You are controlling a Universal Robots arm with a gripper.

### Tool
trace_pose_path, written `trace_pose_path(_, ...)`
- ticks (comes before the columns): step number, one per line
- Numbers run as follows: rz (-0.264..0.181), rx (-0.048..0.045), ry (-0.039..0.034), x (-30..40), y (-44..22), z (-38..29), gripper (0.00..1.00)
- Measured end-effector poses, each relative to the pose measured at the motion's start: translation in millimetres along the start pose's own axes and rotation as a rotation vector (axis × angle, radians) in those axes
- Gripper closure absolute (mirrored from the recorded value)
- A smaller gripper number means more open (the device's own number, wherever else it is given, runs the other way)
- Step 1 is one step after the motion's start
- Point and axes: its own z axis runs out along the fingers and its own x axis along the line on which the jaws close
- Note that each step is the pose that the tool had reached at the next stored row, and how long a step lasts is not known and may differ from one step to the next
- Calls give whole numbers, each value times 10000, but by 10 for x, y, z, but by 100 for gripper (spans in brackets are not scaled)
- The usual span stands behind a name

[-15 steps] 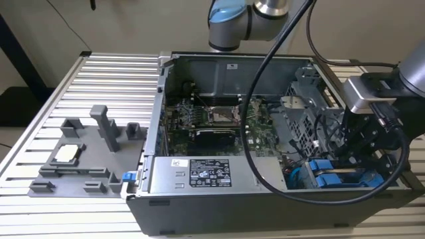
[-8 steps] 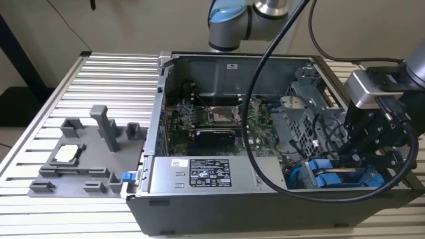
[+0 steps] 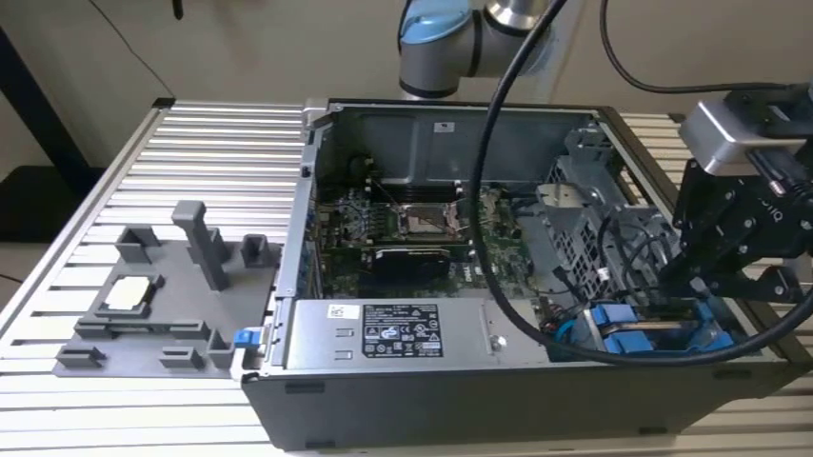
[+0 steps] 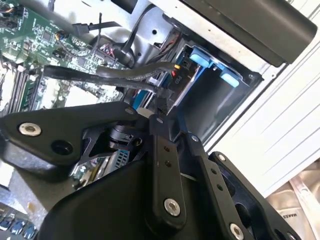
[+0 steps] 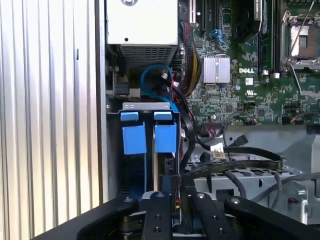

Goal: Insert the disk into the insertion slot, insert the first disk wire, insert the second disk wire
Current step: 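Insert the second disk wire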

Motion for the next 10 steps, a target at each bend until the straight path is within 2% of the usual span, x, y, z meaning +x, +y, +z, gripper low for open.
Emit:
trace_pose_path(2,0,0,0,-5,2,-62,76)
trace_pose_path(10,2,1,0,-6,2,-67,76)
